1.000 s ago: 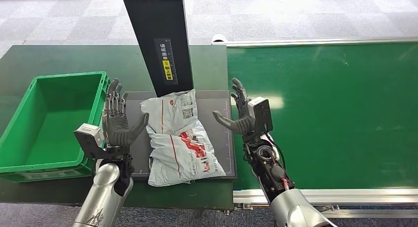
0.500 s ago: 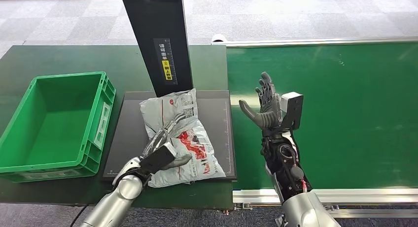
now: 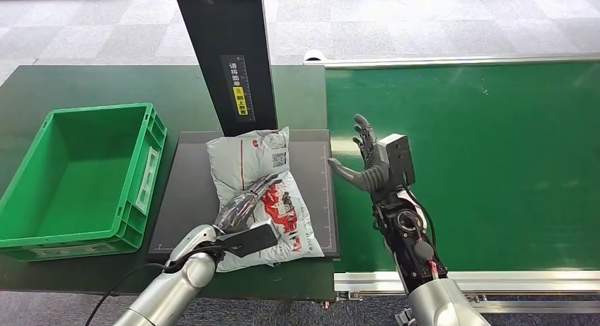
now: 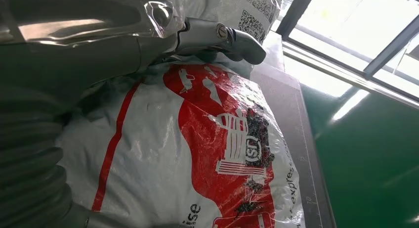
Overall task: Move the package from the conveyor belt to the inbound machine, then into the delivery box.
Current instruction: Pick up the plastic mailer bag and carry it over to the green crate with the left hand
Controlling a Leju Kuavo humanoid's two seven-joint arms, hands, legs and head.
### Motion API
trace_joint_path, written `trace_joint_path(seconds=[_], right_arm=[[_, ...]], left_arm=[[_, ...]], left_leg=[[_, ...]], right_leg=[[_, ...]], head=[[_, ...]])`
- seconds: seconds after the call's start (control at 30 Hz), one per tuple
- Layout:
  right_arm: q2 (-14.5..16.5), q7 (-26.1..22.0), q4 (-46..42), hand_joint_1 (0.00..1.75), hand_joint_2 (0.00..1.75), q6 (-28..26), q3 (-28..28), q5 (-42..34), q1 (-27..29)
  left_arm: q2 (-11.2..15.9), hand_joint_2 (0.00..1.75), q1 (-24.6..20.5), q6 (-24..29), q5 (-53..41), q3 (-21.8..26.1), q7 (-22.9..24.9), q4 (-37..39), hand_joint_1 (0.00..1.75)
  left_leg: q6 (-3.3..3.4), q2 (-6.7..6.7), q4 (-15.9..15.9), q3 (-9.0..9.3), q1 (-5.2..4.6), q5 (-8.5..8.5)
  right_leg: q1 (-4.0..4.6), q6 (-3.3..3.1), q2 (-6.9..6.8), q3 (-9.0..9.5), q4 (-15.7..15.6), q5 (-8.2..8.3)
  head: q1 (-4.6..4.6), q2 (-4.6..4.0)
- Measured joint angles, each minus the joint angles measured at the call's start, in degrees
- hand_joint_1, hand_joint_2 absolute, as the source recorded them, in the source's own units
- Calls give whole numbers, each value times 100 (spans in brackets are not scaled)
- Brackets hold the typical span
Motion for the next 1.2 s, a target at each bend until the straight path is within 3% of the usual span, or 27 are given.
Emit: trace_joint_path(seconds=[0.37, 0.4, 0.5, 0.53, 0.7, 0.93, 1.07, 1.2], right_arm=[[-45, 25, 173, 0, 175, 15, 160, 59, -36], [-48, 25, 183, 0, 175, 15, 161, 59, -39], [-54, 49, 209, 0, 175, 34, 166, 83, -50], [-56, 107, 224, 0, 175, 77, 182, 131, -62], [-62, 474, 517, 0, 175, 510, 397, 457, -183], [-72, 300, 846, 0, 175, 726, 451, 501, -250], [-110, -53, 803, 0, 175, 739, 413, 440, -182], [-166, -188, 678, 0, 175, 728, 375, 440, -74]], left_arm=[[-22, 175, -79, 4, -26, 0, 15, 134, 0], [-22, 175, -81, 4, -26, 0, 15, 139, 8], [-25, 175, -85, 4, -33, 0, 15, 155, 136], [-26, 175, -86, 4, -47, 0, 15, 161, 172], [-34, 175, -81, 41, -13, 49, -59, 166, 175], [-142, 175, 63, 244, 618, 496, -358, -91, 175], [-266, 175, 236, 1289, 1138, 878, -1219, -518, 175], [-356, 175, 431, 2289, 1280, 1134, -1734, -1247, 175]], left_leg=[[0, 0, 0, 13, 0, 0], [0, 0, 0, 14, 0, 0], [0, 0, 0, 15, 0, 0], [0, 0, -1, 16, 0, 0], [0, -3, -1, 21, 0, 1], [0, -2, 0, 21, 0, 1], [0, 0, 0, 16, 0, 0], [-1, 0, 1, 9, 0, -3]], right_leg=[[0, 0, -1, 15, 0, 0], [0, 0, -1, 15, 0, 0], [0, 0, -1, 17, 0, 0], [0, 0, 0, 17, 0, 0], [0, 0, -1, 22, 0, 0], [0, 0, -2, 22, 0, 0], [0, 0, 1, 14, 0, 0], [0, 1, 0, 8, 0, -1]], head=[[1, 0], [1, 0], [1, -1], [1, -1], [0, -1], [1, 0], [2, 0], [1, 0]])
